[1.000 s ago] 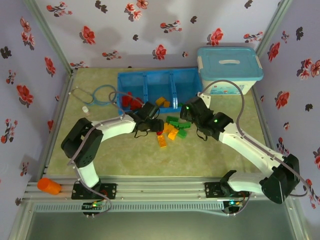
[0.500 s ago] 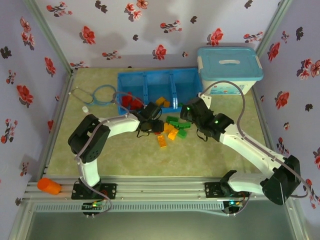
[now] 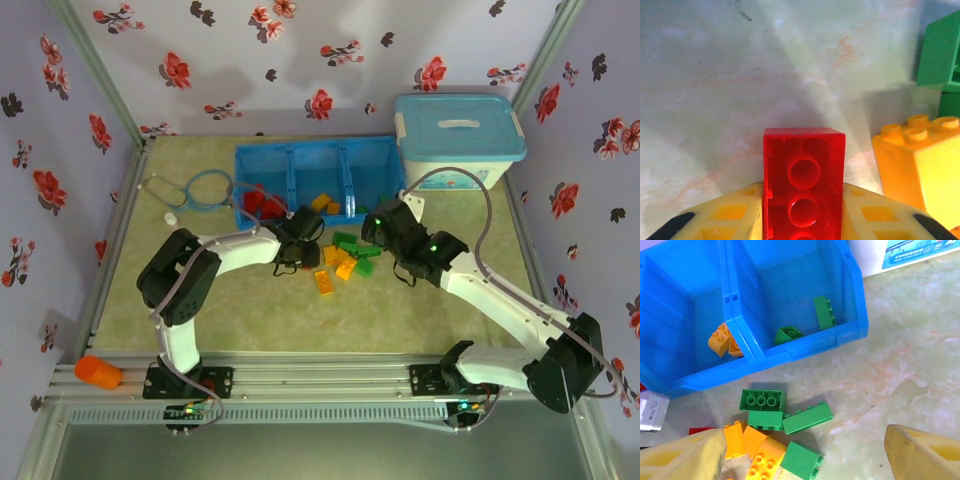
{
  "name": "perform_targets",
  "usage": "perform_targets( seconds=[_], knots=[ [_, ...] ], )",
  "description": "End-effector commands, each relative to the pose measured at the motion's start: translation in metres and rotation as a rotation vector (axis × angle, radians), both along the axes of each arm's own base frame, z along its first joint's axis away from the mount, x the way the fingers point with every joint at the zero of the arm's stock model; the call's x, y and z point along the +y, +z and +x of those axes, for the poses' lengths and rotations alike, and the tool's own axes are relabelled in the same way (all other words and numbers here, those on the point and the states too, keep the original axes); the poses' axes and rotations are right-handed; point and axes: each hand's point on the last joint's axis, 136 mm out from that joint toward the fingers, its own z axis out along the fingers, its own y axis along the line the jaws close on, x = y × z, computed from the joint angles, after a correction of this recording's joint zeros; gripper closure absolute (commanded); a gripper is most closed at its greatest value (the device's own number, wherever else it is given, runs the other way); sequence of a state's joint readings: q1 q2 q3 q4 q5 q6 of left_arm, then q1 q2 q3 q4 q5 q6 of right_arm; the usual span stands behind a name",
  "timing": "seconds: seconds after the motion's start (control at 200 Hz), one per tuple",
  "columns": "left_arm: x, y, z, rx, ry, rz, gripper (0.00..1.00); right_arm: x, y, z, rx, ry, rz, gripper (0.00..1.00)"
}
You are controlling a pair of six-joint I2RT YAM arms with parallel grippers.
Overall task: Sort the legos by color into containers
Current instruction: Pick up the lego from the center of the table, then place the lego in the container.
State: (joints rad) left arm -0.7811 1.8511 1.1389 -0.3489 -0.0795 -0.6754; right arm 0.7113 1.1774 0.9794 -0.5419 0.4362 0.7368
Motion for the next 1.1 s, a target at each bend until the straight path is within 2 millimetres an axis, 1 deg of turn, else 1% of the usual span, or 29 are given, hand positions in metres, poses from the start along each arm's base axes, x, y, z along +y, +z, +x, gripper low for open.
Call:
perform_targets(
  seconds=[0.0,0.135,0.205,0.27,0.34,0.365,0.46,0.515,0.54,0.71,0.885,0.98,1.01,1.035,1.065,1.095],
  knots=[
    [0.015,0.034,0.000,-0.066,0.014,0.036,0.69,-0.001,0.003,-0.001,-0.014,-0.017,0.044,0.18],
    [0.036,0.077,0.015,-0.135,0.055,-0.012,0.71,0.003,-0.006,-0.003,0.009,0.005,0.049,0.18],
    [0.052,0.098,0.031,-0.173,0.082,-0.020,0.71,0.007,-0.014,-0.005,0.030,0.024,0.060,0.18],
    [0.066,0.112,0.045,-0.195,0.102,-0.015,0.71,0.012,-0.023,-0.007,0.054,0.039,0.070,0.19],
    [0.078,0.119,0.061,-0.201,0.123,-0.013,0.71,0.013,-0.030,-0.009,0.071,0.037,0.065,0.19],
    [0.082,0.119,0.066,-0.200,0.129,-0.016,0.71,0.018,-0.033,-0.012,0.090,0.057,0.081,0.19],
    [0.092,0.119,0.088,-0.193,0.147,-0.021,0.71,0.022,-0.040,-0.017,0.106,0.069,0.080,0.19],
    [0.098,0.112,0.099,-0.178,0.156,-0.007,0.72,0.025,-0.042,-0.019,0.110,0.077,0.079,0.19],
    [0.100,0.113,0.105,-0.178,0.161,-0.005,0.72,0.026,-0.044,-0.020,0.115,0.081,0.075,0.19],
    [0.108,0.105,0.134,-0.162,0.184,-0.007,0.72,0.033,-0.049,-0.024,0.131,0.105,0.057,0.19],
    [0.114,0.096,0.152,-0.141,0.188,0.016,0.71,0.040,-0.056,-0.027,0.160,0.127,0.035,0.19],
    [0.115,0.091,0.157,-0.126,0.186,0.028,0.68,0.043,-0.056,-0.029,0.161,0.134,0.033,0.19],
    [0.116,0.089,0.157,-0.121,0.186,0.031,0.66,0.044,-0.056,-0.029,0.160,0.137,0.033,0.19],
    [0.116,0.089,0.158,-0.118,0.186,0.033,0.62,0.045,-0.056,-0.029,0.159,0.138,0.033,0.19],
    [0.115,0.088,0.158,-0.114,0.186,0.034,0.54,0.046,-0.055,-0.030,0.159,0.141,0.033,0.19],
    [0.116,0.089,0.157,-0.111,0.192,0.034,0.40,0.047,-0.054,-0.030,0.157,0.143,0.031,0.19]
  ],
)
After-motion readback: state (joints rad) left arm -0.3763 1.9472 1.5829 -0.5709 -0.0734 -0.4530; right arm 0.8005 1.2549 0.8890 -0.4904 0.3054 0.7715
